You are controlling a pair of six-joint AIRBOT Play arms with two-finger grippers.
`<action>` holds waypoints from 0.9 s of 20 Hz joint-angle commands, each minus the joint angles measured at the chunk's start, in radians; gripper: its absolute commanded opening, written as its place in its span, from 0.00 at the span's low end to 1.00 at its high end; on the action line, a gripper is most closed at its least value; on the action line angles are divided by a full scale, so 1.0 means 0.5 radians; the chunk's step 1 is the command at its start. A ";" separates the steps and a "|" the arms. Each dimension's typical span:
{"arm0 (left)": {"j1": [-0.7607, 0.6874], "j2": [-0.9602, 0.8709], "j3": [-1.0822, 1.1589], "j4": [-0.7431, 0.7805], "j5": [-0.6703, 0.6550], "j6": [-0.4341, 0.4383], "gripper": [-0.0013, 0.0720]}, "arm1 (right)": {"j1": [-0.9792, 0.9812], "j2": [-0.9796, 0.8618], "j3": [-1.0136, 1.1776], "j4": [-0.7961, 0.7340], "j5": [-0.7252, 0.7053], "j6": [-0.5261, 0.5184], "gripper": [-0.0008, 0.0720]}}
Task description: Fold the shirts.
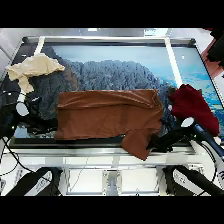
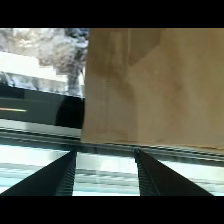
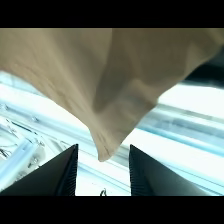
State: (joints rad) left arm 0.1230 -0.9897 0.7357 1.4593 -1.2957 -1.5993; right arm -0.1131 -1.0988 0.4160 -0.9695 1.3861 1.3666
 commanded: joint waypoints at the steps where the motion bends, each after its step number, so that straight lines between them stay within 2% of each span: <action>1: 0.002 0.008 -0.012 -0.054 0.013 0.008 0.59 | 0.166 0.002 -0.111 0.032 -0.129 0.059 0.56; 4: 0.002 0.008 -0.013 -0.053 0.016 0.022 0.59 | 0.205 0.002 -0.111 0.127 -0.325 0.101 0.53; 5: 0.002 0.008 -0.013 -0.053 0.019 0.030 0.59 | 0.205 0.002 -0.111 0.187 -0.377 0.095 0.38; 6: 0.002 0.008 -0.013 -0.048 0.038 0.037 0.59 | 0.205 0.002 -0.111 0.242 -0.400 0.066 0.18; 7: 0.002 0.008 -0.013 -0.031 0.076 0.034 0.59 | 0.204 0.002 -0.107 0.288 -0.404 0.008 0.07; 8: 0.002 0.008 -0.013 0.014 0.152 -0.045 0.59 | 0.205 0.002 -0.100 0.310 -0.396 -0.012 0.07; 11: 0.015 -0.005 -0.014 0.230 0.309 -0.716 0.59 | 0.204 0.008 -0.081 0.340 -0.396 -0.047 0.06; 12: 0.039 -0.026 -0.018 0.187 0.256 -0.815 0.59 | 0.205 0.008 -0.072 0.344 -0.392 -0.073 0.06; 16: 0.236 -0.111 -0.133 -0.064 0.029 -0.823 0.59 | 0.205 0.009 -0.072 0.385 -0.393 -0.179 0.07; 18: 0.337 -0.111 -0.223 -0.186 -0.027 -0.747 0.59 | 0.205 0.009 -0.072 0.385 -0.401 -0.210 0.06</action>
State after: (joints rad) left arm 0.2317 -1.0348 0.6685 1.4437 -1.2564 -1.9606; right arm -0.0116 -1.0946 0.3790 -0.7895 1.1919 1.2964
